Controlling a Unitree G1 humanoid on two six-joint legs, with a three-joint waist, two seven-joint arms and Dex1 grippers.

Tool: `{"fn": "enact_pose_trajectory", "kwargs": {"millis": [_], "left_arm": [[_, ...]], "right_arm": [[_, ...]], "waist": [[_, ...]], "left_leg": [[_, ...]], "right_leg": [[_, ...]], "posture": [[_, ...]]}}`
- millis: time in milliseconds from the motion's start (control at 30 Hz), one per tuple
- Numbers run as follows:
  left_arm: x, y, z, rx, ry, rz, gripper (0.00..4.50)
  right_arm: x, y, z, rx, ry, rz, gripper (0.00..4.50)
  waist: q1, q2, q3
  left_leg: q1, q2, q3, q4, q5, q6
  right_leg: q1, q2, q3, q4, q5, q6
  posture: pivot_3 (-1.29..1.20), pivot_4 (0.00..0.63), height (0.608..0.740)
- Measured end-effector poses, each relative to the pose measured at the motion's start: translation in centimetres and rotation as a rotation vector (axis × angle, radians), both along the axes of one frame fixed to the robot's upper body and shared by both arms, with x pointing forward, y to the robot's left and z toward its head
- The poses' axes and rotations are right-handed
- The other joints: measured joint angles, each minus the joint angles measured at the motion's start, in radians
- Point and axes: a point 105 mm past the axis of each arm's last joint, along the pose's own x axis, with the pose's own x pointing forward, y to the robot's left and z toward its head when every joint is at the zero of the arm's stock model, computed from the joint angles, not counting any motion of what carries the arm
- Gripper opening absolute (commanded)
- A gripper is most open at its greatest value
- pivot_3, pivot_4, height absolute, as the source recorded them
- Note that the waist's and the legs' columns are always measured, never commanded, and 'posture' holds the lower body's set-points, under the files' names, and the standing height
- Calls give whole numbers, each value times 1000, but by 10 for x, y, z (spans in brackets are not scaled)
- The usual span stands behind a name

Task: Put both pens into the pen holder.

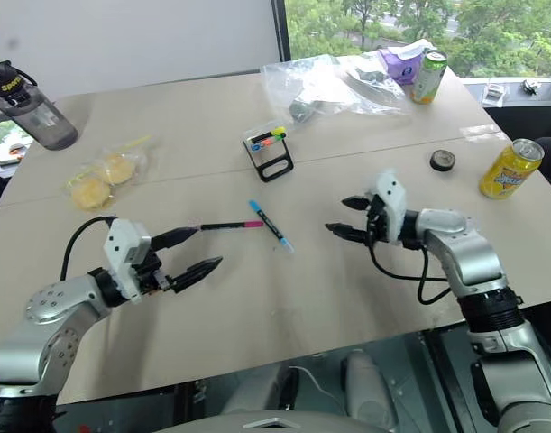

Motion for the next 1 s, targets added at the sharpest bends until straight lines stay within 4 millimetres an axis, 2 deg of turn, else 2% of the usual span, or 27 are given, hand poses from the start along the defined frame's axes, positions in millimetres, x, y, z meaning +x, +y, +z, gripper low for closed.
{"fn": "enact_pose_trajectory", "kwargs": {"millis": [133,267,367,500,700,833,967,1000], "left_arm": [[-10,9,-4,12,22,24,4500],[-12,13,-6,22,19,42,4500],[-3,12,-2,42,-11,57,4500],[20,2,-2,66,-44,49,4500],[53,-2,-7,115,-53,-5,4500],[66,-1,-2,139,-57,-64,4500],[79,0,-2,152,-35,-135,4500],[80,1,-2,151,-31,-136,4500]], "right_arm": [[-3,23,3,-3,-4,53,3677],[-20,50,-1,3,8,162,3677],[-22,51,-2,-2,7,170,3677],[-22,50,-3,-6,10,166,3677],[-19,28,1,27,-22,108,3677],[-24,2,4,59,-52,51,3677],[-35,-33,4,92,-41,-40,3677],[-36,-34,4,93,-40,-43,3677]], "waist": [[2,-1,0],[5,-1,0],[16,-1,-1],[25,-1,-1],[20,-2,-1],[22,-2,-1],[23,-2,-1],[23,-2,-1]], "left_leg": [[0,0,-1,0,0,0],[-1,0,-2,0,0,0],[0,-1,-2,0,0,0],[0,-1,-3,0,0,0],[-1,-2,-3,0,0,0],[-1,-2,-3,0,0,0],[-1,-2,-3,0,0,0],[-1,-2,-3,0,0,0]], "right_leg": [[0,0,-1,-1,0,0],[0,-1,-2,-1,0,0],[1,-1,-2,-1,0,0],[1,-1,-3,-1,0,0],[0,-1,-3,-1,0,0],[0,-1,-3,-2,0,0],[0,-1,-4,-1,0,0],[1,-1,-4,-1,0,0]], "posture": [[0,150,740],[0,150,740],[0,150,740],[0,150,740],[0,150,740],[0,150,740],[0,150,740],[0,150,740]]}}
